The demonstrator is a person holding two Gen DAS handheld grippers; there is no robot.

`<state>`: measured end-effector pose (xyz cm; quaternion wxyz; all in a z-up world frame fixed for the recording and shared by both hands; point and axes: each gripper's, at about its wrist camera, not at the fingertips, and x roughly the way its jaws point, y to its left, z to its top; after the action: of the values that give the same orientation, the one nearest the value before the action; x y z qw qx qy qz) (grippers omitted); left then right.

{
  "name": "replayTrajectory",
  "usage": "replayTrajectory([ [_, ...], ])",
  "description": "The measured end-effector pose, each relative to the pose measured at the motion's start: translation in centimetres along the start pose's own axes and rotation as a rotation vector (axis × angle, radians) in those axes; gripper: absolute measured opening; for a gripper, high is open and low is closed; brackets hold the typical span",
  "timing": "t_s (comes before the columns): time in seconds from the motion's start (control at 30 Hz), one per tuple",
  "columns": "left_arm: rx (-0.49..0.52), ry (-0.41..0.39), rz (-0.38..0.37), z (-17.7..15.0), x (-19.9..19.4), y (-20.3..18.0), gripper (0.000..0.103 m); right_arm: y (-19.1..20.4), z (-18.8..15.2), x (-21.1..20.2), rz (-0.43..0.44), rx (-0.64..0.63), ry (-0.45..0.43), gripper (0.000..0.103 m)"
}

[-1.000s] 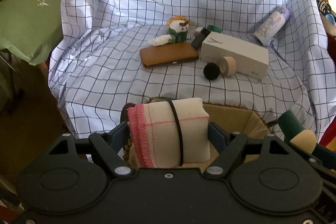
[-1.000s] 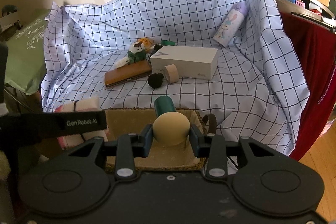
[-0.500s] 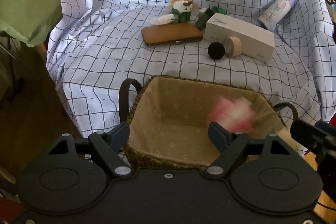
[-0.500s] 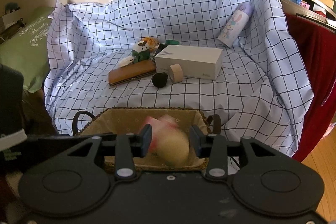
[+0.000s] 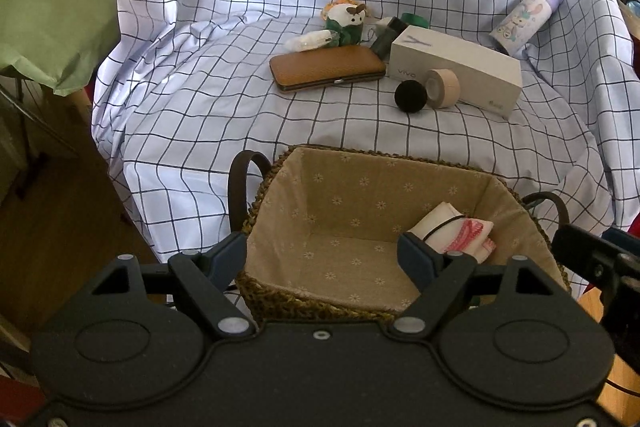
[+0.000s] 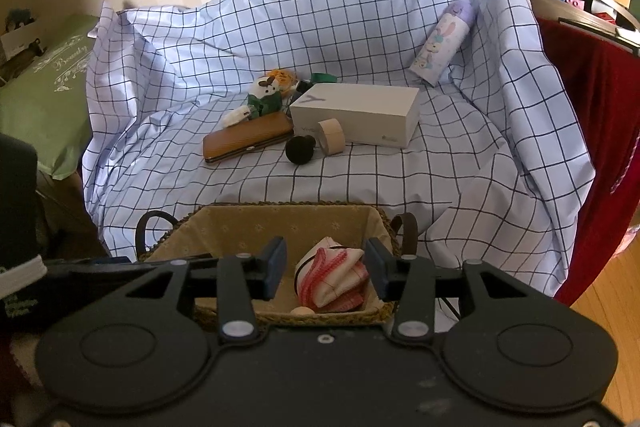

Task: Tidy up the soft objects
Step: 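Release the towel into the basket while the right tool drops the sponge ball in, then move both open tools back toward the items on the sheet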

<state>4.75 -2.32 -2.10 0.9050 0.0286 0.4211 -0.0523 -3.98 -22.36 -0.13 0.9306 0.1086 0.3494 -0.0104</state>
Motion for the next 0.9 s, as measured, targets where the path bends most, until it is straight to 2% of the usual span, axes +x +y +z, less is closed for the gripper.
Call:
replayTrajectory([
  [0.33,0.013,-0.021,0.003,0.0,-0.5,0.0,0.08,0.0,-0.1,0.0,0.0,-0.007,-0.002,0.046],
  [0.5,0.022,-0.038,0.011,0.3,-0.8,0.2,0.08,-0.5,0.2,0.2,-0.042,-0.022,-0.028,0.049],
  [0.7,0.05,-0.098,0.058,1.0,-0.9,0.3,0.086,-1.4,1.0,1.1,-0.079,-0.015,-0.071,0.062],
  [0.9,0.082,-0.139,0.09,2.8,-0.4,0.4,0.087,-2.0,2.5,2.9,-0.118,-0.02,-0.081,0.066],
])
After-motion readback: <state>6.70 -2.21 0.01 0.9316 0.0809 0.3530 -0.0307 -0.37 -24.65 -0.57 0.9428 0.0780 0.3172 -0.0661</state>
